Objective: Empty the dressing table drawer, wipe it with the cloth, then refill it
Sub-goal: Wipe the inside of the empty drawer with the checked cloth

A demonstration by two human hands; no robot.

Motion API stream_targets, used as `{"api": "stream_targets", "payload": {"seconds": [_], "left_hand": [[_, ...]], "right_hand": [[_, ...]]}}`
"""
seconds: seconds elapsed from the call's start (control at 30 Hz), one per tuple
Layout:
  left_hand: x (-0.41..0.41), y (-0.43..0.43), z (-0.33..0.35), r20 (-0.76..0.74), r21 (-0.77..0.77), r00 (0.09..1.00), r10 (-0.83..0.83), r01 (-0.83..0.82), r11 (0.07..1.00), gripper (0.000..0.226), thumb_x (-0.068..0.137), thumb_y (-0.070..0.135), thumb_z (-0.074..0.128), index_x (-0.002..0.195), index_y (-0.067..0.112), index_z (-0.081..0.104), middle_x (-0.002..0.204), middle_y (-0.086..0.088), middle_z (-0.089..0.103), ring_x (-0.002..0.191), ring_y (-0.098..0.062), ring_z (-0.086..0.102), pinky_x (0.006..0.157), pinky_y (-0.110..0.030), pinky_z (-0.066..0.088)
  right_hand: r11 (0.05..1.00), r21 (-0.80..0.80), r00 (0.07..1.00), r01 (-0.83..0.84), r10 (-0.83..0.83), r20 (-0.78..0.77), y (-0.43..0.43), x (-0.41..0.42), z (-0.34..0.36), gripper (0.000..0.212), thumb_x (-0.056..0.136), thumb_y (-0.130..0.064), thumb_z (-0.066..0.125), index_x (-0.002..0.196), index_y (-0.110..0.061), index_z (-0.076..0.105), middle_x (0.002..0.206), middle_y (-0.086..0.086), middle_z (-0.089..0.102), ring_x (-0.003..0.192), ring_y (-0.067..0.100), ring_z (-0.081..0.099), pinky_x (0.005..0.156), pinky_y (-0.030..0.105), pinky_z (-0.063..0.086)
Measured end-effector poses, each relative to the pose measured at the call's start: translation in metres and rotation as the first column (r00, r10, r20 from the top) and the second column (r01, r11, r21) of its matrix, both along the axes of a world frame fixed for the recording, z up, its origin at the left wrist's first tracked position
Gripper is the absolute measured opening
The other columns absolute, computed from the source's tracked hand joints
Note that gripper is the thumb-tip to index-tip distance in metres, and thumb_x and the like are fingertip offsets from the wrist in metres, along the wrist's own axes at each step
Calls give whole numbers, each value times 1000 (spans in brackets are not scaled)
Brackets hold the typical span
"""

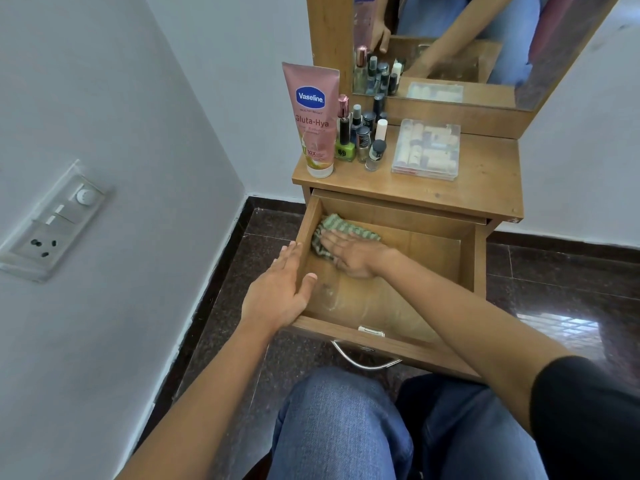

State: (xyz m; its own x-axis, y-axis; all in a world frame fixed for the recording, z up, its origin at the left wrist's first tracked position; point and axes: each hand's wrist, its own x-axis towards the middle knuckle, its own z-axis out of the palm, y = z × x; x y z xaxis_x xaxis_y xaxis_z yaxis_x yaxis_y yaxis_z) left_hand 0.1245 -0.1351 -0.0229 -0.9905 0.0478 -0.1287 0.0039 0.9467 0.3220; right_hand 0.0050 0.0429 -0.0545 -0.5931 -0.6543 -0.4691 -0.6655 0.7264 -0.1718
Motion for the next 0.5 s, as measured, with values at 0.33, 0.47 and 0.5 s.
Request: {"api": "stream_targets", "payload": {"seconds": [0.33,0.47,0.5], "left_hand": [[0,1,1,11,29,1000,22,-22,999,64,99,51,30,156,26,14,163,10,13,143,-13,32,96,-42,46],[0,1,0,11,38,1000,26,-27,999,65,99,51,33,156,26,14,163,10,13,140,-16,38,91,-40,48],[0,1,-1,8,34,1000,26,-26,999,65,99,51,33,156,26,15,163,10,13,140,-16,38,90,-40,48]], "right_hand": [[983,-65,980,170,-162,114,-6,-12,3,64,101,-18,31,153,-17,-6,160,0,-13,147,15,-14,119,34,-7],[990,-98,988,97,-84,128,-5,12,2,68,99,-14,35,153,-18,-4,160,0,-12,146,15,-14,118,35,-7],[992,-113,990,50,-35,134,-4,20,1,67,99,-15,36,153,-18,-4,160,0,-12,146,15,-15,118,35,-7]]}}
